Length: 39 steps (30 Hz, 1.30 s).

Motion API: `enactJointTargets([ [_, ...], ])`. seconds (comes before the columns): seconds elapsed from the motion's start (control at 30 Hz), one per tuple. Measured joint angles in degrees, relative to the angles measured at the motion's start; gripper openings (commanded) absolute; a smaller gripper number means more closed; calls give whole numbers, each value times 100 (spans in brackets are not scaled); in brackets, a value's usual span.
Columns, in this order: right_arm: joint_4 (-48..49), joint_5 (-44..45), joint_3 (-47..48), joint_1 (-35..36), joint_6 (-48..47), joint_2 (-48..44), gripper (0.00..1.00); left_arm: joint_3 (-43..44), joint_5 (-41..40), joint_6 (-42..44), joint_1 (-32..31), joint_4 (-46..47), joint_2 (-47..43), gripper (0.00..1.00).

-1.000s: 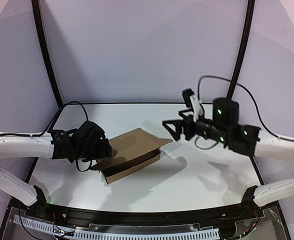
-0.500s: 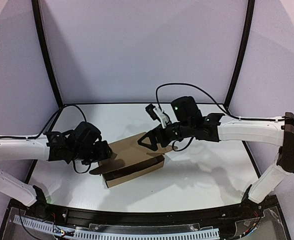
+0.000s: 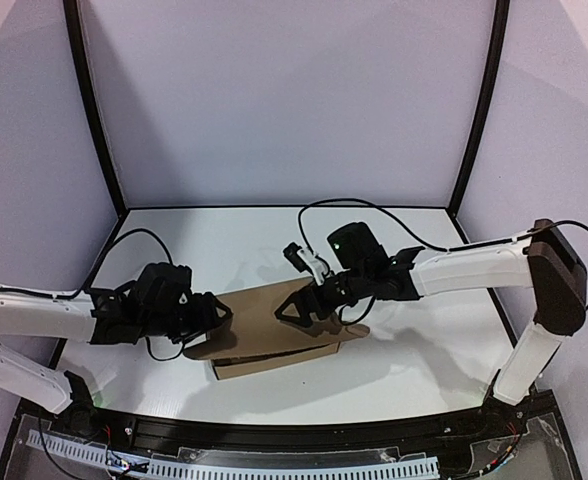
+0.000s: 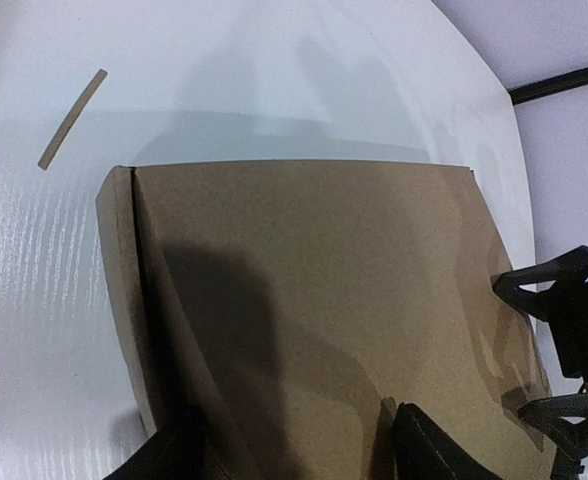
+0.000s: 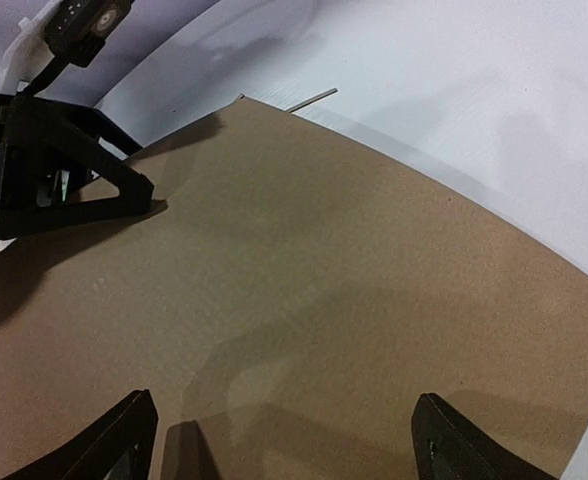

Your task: Fold the paper box

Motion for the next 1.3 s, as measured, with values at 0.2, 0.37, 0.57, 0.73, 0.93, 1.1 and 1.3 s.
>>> enactJointTargets([
  [0.2, 362, 164, -88, 0, 22, 90, 90, -48, 368, -241, 6, 248, 102, 63],
  [0.37, 638, 246, -249, 0, 75, 90, 90, 168, 493, -269, -24, 11, 261, 53],
  [0.57, 1092, 287, -536, 2, -6, 176, 91, 515, 425, -220, -99, -429, 679, 41],
  [0.73, 1451, 315, -680, 4, -182, 333, 91, 732, 334, -208, -120, -722, 884, 39],
  [0.93, 1969, 421, -723, 6, -280, 609, 91, 1060, 168, -215, -145, -1278, 1047, 42],
  [1.1, 2349, 461, -713, 42, -430, 804, 92, 1404, -90, -133, -170, -2044, 1068, 51],
  [1.3, 2188, 545, -703, 21, -544, 701, 93, 1782, -443, 72, -250, -3222, 603, 58],
])
